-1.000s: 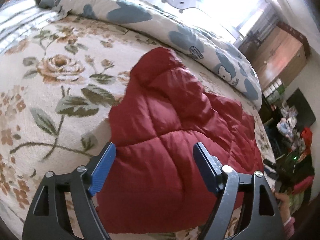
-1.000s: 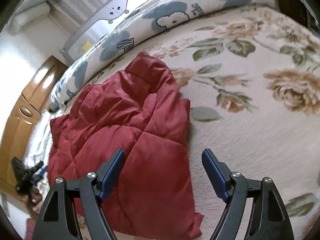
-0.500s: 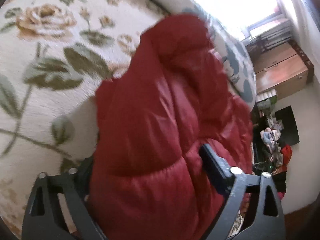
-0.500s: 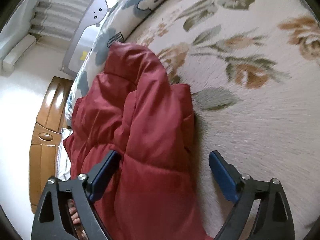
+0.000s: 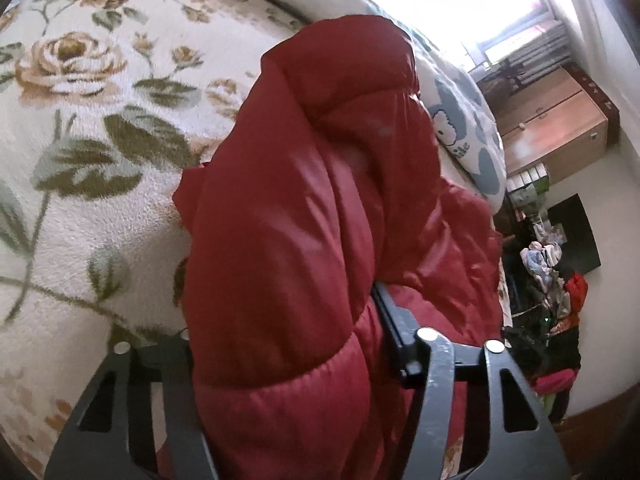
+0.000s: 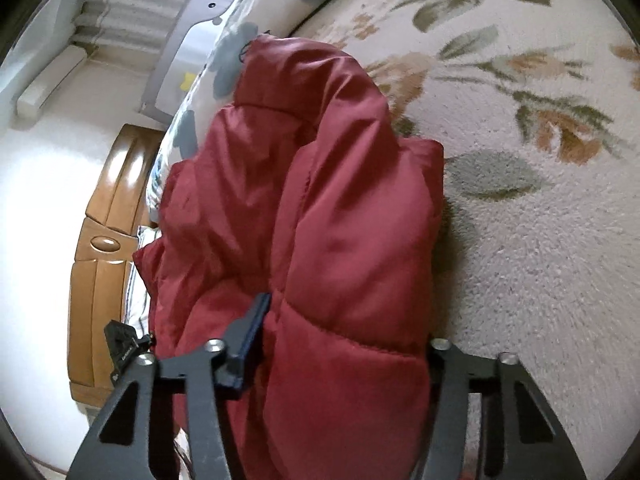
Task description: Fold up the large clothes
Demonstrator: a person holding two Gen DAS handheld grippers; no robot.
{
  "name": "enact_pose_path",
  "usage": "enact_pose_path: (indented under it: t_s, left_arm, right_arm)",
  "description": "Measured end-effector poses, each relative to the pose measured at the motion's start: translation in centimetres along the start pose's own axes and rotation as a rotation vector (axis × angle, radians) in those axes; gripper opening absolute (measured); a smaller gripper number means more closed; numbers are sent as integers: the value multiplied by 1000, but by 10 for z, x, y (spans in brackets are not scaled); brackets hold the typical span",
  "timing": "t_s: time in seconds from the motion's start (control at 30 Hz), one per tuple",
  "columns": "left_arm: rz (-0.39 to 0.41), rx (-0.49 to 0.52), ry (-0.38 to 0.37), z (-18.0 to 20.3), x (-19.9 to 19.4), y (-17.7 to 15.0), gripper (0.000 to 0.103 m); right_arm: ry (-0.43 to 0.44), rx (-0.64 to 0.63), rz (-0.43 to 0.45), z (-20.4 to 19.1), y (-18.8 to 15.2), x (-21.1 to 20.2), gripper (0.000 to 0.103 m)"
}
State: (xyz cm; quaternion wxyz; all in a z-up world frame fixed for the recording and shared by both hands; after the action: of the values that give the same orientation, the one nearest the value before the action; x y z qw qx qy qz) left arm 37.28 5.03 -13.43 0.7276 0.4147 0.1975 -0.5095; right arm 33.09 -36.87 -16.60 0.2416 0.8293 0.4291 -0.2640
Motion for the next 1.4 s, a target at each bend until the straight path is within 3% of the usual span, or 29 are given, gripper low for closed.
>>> enact_pose_path:
  t_s: [0.13, 0.37, 0.6, 1.03, 1.23, 1.4]
  left_arm:
    - [17, 18, -19, 7, -18, -3, 49]
    - [19, 61, -61, 19, -52, -18, 47]
    - [-2, 81, -95, 35, -86, -66, 46]
    - [-51, 58, -118, 28, -144, -155, 46]
    - [-53, 50, -98, 18, -141, -165, 47]
    - [-52, 48, -33, 3, -124, -166, 50]
  right_arm:
    - [4, -6, 4, -9, -6, -9, 43]
    - [8, -44, -14, -19, -36, -41, 40]
    - [22, -46, -42, -16, -78, -66, 40]
    - [48, -29, -98, -8, -163, -100, 40]
    - [39, -32, -98, -4, -174, -100, 42]
    - [20, -19, -78, 8, -175, -94, 49]
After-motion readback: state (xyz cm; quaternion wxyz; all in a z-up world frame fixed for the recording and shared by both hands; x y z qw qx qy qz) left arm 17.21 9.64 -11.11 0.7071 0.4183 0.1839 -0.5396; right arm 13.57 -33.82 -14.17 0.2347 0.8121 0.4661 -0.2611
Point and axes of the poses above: each gripper's, at about its wrist camera, not at the fingertips, and x roughly the way its jaws point, z to its right, y to its top, the point moved 7 cm from there along x, roughly the way its jaws point, and after that the axes turned 6 degrees about x, right-handed, at the moved point
